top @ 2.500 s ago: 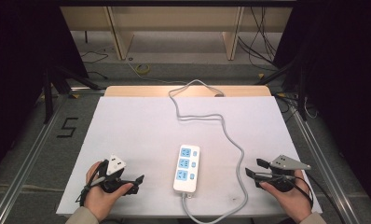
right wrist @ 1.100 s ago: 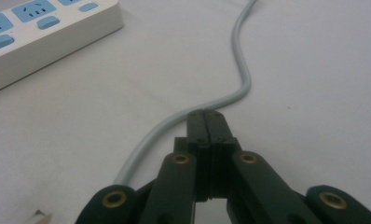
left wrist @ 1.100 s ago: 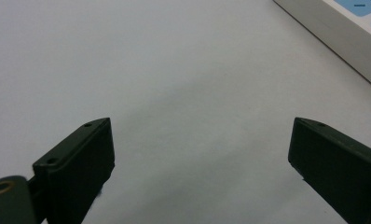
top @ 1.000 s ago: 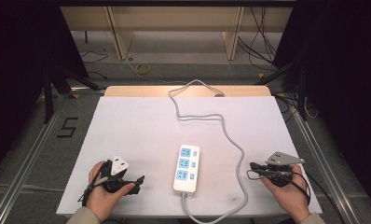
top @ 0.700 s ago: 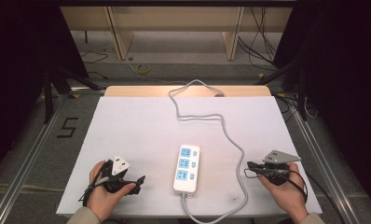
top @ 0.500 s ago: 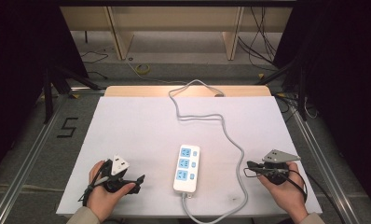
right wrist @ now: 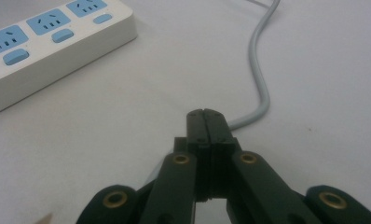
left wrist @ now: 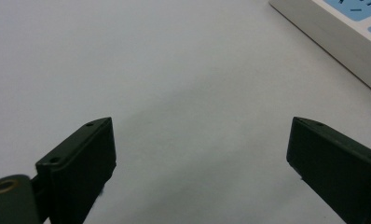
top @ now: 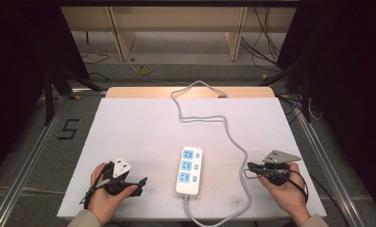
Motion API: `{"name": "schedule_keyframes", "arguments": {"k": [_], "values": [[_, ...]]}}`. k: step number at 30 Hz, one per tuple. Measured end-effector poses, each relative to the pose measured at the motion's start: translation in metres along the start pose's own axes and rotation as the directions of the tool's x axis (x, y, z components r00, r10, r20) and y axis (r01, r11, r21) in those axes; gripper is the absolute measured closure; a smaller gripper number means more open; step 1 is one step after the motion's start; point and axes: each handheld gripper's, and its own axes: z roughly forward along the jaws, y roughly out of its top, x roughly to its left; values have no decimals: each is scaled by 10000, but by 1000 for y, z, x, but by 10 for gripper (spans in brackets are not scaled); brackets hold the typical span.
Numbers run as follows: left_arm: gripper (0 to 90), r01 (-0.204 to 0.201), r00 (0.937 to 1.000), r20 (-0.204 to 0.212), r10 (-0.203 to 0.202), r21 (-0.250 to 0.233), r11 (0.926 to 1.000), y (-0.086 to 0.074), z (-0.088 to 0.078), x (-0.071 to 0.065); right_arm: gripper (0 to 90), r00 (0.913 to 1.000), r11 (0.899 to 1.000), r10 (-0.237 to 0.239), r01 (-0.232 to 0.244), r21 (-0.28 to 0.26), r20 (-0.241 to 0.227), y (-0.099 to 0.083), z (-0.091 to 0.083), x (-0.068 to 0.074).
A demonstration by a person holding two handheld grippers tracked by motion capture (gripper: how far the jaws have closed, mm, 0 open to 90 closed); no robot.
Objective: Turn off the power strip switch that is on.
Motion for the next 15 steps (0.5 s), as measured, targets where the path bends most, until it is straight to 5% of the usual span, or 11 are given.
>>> {"name": "schedule_keyframes", "arguments": {"k": [15], "values": [[75,17,10000,7,-17,-55,10000,0,0,0,900,9998,9998,-179,179,-1,-108,8,6,5]]}}
